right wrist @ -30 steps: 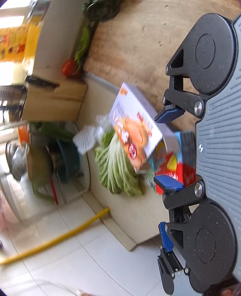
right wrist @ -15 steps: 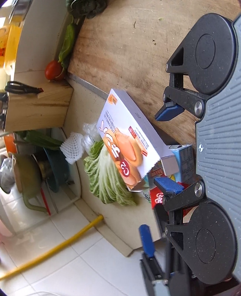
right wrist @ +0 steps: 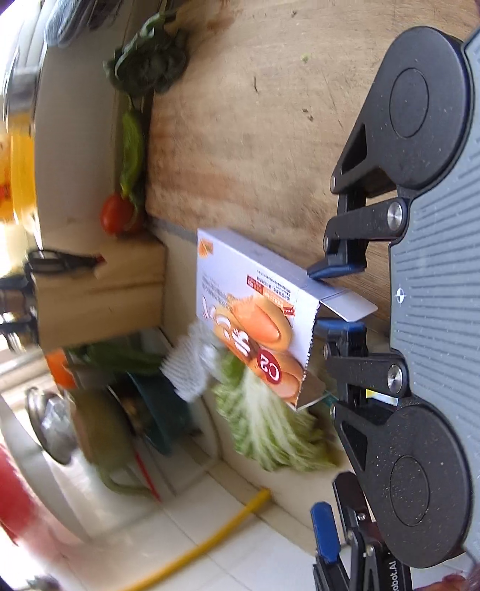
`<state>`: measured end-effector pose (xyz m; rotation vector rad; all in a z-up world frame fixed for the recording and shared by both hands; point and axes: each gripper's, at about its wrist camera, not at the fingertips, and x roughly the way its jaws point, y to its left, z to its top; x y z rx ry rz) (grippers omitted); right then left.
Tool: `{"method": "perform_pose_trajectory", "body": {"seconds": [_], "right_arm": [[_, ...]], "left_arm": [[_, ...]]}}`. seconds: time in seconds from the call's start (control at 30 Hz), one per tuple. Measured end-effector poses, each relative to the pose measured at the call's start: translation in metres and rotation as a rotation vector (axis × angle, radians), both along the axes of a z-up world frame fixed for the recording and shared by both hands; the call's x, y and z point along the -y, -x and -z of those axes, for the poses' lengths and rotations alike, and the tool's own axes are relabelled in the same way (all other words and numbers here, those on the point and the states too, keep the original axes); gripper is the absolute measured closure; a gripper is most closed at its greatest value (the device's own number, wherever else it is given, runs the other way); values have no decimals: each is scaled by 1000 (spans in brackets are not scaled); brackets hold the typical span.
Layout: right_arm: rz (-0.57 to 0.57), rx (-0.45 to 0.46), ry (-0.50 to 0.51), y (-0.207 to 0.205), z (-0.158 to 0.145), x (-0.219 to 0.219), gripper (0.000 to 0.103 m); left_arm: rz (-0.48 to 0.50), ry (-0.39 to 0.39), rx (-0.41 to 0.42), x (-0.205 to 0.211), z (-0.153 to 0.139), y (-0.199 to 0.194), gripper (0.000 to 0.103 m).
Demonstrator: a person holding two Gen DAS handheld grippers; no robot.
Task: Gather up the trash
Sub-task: 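Close the right tool on the white snack box edge while the left tool approaches the cabbage, then close the left tool on the napa cabbage leaves while the right tool holds the box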
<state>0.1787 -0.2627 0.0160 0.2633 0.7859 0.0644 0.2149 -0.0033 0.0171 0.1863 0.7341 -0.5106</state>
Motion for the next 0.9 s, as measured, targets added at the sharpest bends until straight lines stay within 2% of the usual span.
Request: {"method": "perform_pose_trajectory", "body": {"seconds": [0.2,0.3,0.43,0.53,0.63,0.67,0.8,0.9], "right_arm": [[77,23,-13,-1,-2,5,84],[113,27,-14,-1,-5,9,85],[143,8,-39,-2,-3,14,84],[151,-8,-45,-3,0,13,84],[155,-20,-43,-4,1,13,79],[157,-24,-44,-5,2,13,78],[172,-46,-48,-10,5,16,74],[163,-54,-67,-15,9,18,68]], "left_arm": [[210,-96,95,10,3,-23,42],[348,-118,83,21,7,-42,42],[499,-186,52,33,16,-66,42],[561,-212,23,37,19,-86,40],[601,-215,-24,40,23,-102,19],[612,-219,-24,41,25,-103,17],[673,-227,-65,43,37,-107,13],[662,-175,-124,42,43,-118,13]]}}
